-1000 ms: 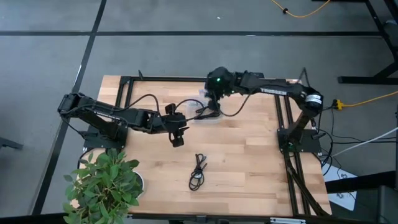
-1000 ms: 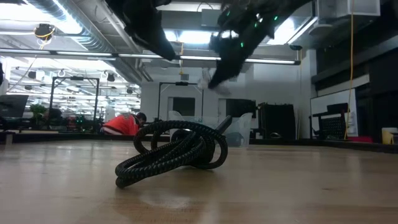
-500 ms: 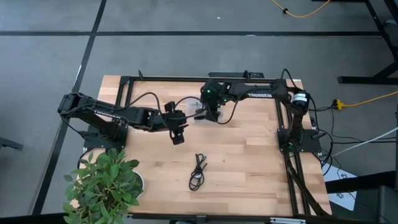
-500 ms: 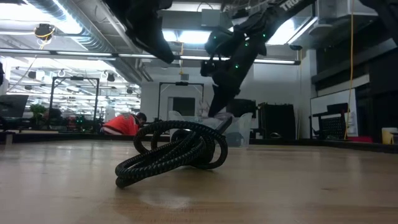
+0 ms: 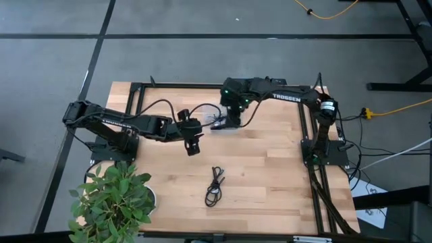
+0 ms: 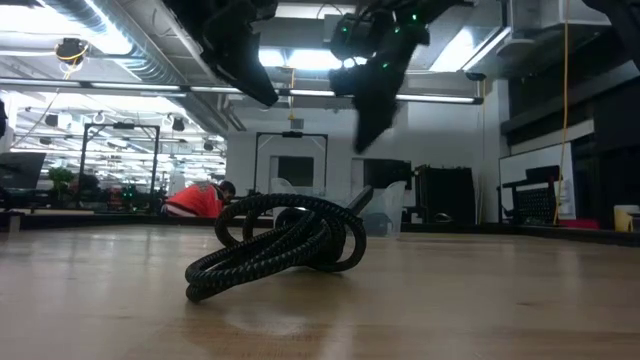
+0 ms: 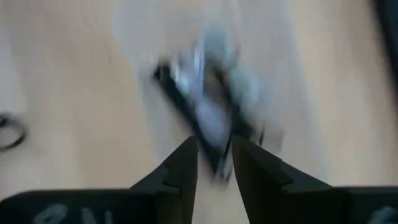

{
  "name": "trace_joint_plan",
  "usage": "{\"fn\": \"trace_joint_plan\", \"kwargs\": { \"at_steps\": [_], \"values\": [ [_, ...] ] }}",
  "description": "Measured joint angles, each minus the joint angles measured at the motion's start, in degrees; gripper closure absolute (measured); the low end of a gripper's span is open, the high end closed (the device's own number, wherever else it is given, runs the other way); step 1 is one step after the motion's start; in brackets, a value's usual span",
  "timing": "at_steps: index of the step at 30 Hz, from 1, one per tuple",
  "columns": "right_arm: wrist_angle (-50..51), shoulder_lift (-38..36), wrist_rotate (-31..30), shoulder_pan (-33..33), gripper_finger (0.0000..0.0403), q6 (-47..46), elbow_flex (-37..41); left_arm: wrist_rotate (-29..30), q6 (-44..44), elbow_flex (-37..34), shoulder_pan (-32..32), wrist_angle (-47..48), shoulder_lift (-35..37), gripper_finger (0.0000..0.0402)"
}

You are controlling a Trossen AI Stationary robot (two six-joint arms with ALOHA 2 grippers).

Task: Pick and place USB-C Cables
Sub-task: Put the black charger cable into the transparent bin

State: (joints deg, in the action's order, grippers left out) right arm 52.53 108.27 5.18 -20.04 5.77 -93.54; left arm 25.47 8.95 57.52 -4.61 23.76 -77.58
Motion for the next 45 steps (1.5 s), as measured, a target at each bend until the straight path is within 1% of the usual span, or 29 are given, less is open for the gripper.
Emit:
{"fn": "trace_joint_plan", "kwargs": {
  "at_steps": [2, 5, 7, 9, 10, 12, 13, 16, 18, 21, 24, 26, 27, 29, 33, 38, 41, 45],
  "values": [
    [10.0, 0.0, 0.2, 0.8, 0.0298, -6.9, -2.2, 0.0, 1.4, 0.0, 0.0, 0.0, 0.0, 0.0269],
    [25.2, -0.5, 0.4, 3.2, 0.0298, -16.2, -3.2, 0.0, 6.5, 0.0, 0.0, -0.1, 0.0, 0.0269],
    [31.2, -1.6, -1.2, 5.8, 0.0298, -19.0, -2.0, 0.0, 12.0, 0.0, 0.0, -0.1, 0.0, 0.0269],
    [34.9, -2.9, -5.1, 8.7, 0.0297, -19.8, 0.1, -0.4, 18.1, 0.0, 0.0, -0.7, -0.5, 0.0269],
    [35.2, -3.7, -7.6, 10.1, 0.0297, -20.6, 1.4, -1.2, 20.9, 0.0, 0.0, -1.1, -0.8, 0.0269],
    [35.2, -5.7, -10.7, 12.9, 0.0297, -22.8, 4.5, -3.0, 24.0, -0.1, 0.0, -2.4, -1.3, 0.0269],
    [35.0, -6.8, -11.2, 14.2, 0.0297, -24.7, 6.1, -4.1, 24.4, 0.0, 0.0, -4.8, -2.2, 0.0269],
    [33.3, -9.9, -11.2, 18.3, 0.0297, -31.1, 11.5, -9.5, 23.8, -0.2, 0.0, -11.5, -5.3, 0.0269],
    [32.1, -12.1, -11.2, 21.2, 0.0297, -35.1, 15.5, -14.6, 22.9, 0.1, -0.1, -20.4, -8.5, 0.0269],
    [29.0, -15.9, -11.2, 25.5, 0.0297, -40.9, 22.2, -20.6, 22.9, 1.2, -0.1, -24.8, -12.9, 0.0269],
    [25.6, -19.6, -10.3, 29.8, 0.0297, -46.9, 29.0, -22.0, 24.8, 3.6, -0.7, -23.7, -16.7, 0.0269],
    [23.9, -21.8, -9.2, 32.6, 0.0297, -51.3, 33.3, -22.3, 24.8, 5.4, -1.6, -24.7, -19.1, 0.0269],
    [22.9, -22.8, -8.2, 33.9, 0.0297, -53.4, 35.3, -23.4, 24.5, 5.8, -2.1, -24.6, -20.0, 0.0269],
    [20.5, -24.6, -6.3, 36.3, 0.0297, -57.4, 38.9, -26.2, 22.2, 7.0, -3.4, -24.5, -22.4, 0.0269],
    [16.4, -26.6, -2.7, 40.3, 0.0297, -63.8, 44.4, -29.5, 17.7, 8.4, -6.7, -24.5, -26.8, 0.0269],
    [12.3, -26.9, -1.3, 43.7, 0.0297, -69.8, 47.4, -32.7, 17.9, 9.0, -10.6, -24.2, -31.6, 0.0269],
    [9.6, -26.9, -0.8, 45.0, 0.0297, -72.2, 47.7, -34.7, 19.7, 9.1, -12.5, -24.2, -32.8, 0.0269],
    [5.0, -26.8, -0.9, 46.1, 0.0297, -73.2, 47.7, -36.9, 22.1, 9.1, -14.1, -20.2, -33.6, 0.0269]
  ]
}}
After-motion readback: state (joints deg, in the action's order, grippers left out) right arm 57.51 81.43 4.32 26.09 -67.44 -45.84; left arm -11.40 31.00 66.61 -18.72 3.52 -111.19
